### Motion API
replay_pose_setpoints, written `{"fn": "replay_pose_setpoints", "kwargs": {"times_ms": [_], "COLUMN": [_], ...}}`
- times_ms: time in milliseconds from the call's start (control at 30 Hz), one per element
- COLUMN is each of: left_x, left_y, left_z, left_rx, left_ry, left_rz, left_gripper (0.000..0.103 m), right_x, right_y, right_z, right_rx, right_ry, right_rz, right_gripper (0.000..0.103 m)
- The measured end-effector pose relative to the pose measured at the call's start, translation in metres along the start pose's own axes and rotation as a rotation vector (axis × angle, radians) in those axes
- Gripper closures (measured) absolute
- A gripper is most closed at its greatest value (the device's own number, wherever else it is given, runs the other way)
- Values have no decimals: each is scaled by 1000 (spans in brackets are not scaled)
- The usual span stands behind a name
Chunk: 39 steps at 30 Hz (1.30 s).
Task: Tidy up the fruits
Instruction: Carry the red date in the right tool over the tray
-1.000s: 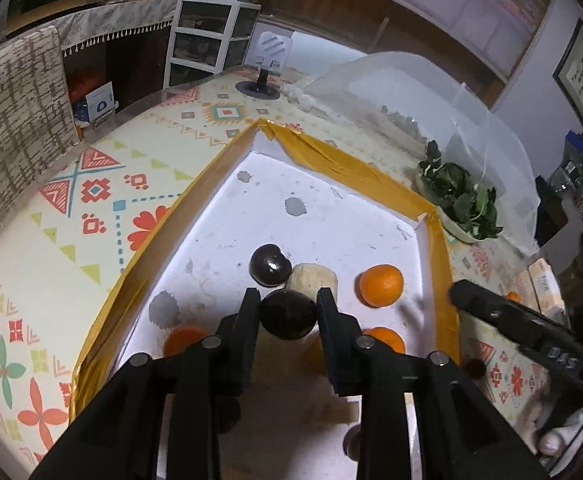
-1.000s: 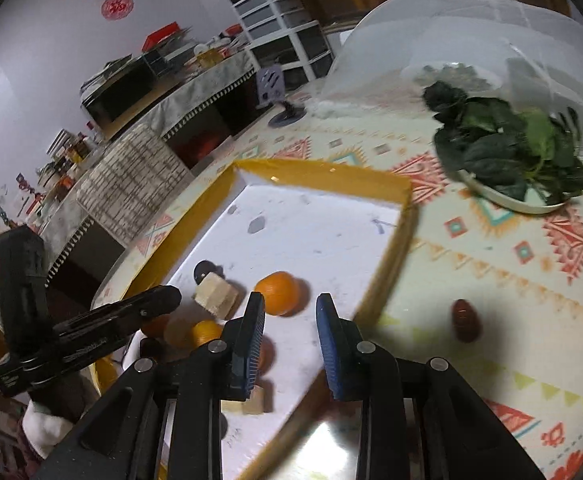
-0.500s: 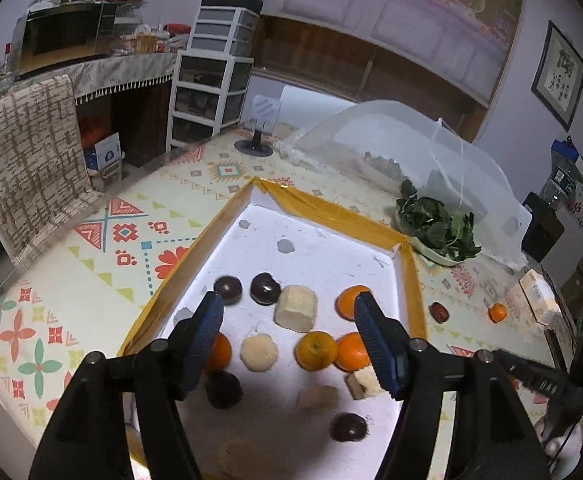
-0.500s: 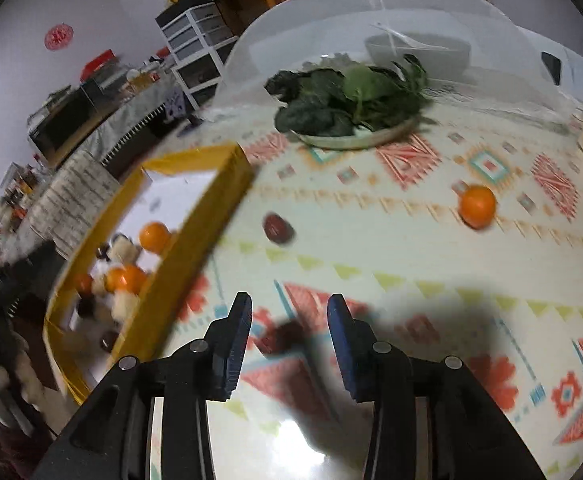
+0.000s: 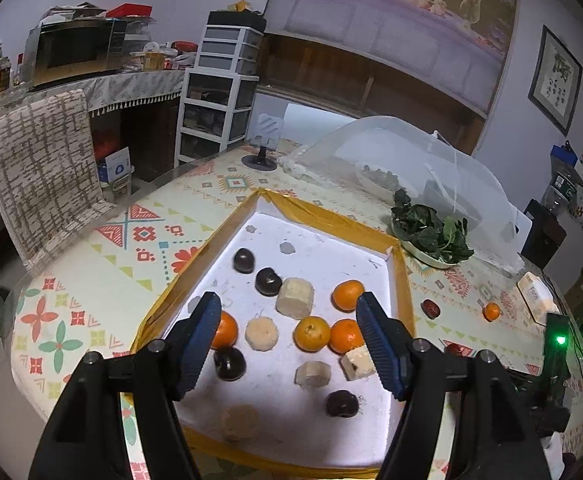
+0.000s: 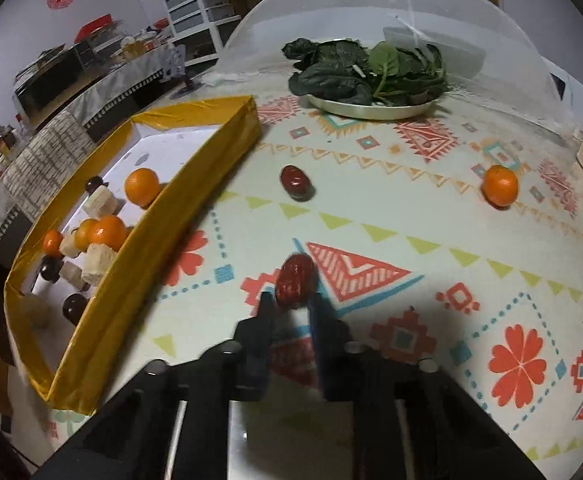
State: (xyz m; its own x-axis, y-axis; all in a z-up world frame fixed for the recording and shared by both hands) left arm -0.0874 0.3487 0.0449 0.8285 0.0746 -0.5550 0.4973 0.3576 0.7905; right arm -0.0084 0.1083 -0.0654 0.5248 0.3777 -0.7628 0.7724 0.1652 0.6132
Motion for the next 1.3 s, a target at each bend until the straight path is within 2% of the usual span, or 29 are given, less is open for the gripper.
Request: {"fn": "replay_pose_setpoints", "kwargs": {"times_ms": [200,367,400,433,500,700,733,767,800,1067,1167,1300], "left_x": [3,1,0,0,-1,4,5,6,7,7,7,11], "left_y": [-6,-6,-6,-6,-6,-9,-10,-11,-12,-12,-12,-15], "left_z": [-10,-13,-13,-13,-12,-4,-3,-2,-1,-11,-17,-21], "left_rx": [-32,-41,-42,-43,-43,-32,-31,-29,-26,-42,-42,-31], "left_ry": [-8,-19,-20,-23,-29,-45,-48,-49,-50,-28,-2,33], "left_rz": [-17,-17,-16,-16,-15,-32,-35,-37,-38,-36,-27,-34], "left_gripper": [34,34,34,34,34,34,34,34,34,34,34,34], "right_x": [-17,-19,-18,-16,-11,7,11,13,13,-1,-26,-28], "right_y": [15,16,16,16,19,20,18,17,17,28,46,57], "right_z": [-2,-8,-6,-3,3,5,5,4,6,9,-22,-79], "right_rx": [-23,-90,-97,-99,-110,-119,-115,-112,-106,-37,-49,-115], "right_ry": [-10,-31,-39,-48,-77,-48,-38,-33,-39,-9,86,190], "right_rz": [60,64,63,62,72,42,31,20,26,70,120,113], "right_gripper": [90,88,80,67,58,58,61,68,80,81,81,81]}}
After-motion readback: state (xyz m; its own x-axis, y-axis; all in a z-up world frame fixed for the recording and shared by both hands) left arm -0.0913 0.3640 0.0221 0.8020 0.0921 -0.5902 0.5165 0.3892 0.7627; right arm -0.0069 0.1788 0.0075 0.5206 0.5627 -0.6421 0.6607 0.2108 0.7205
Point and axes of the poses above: each gripper's, at about its wrist camera, not at the fingertips, and x roughly the way its jaws point, z to its right, y to its top, the point moved 9 cm from there along x, roughly the way its jaws point, and after that the axes turned 2 degrees about z, right-handed, at the moved point
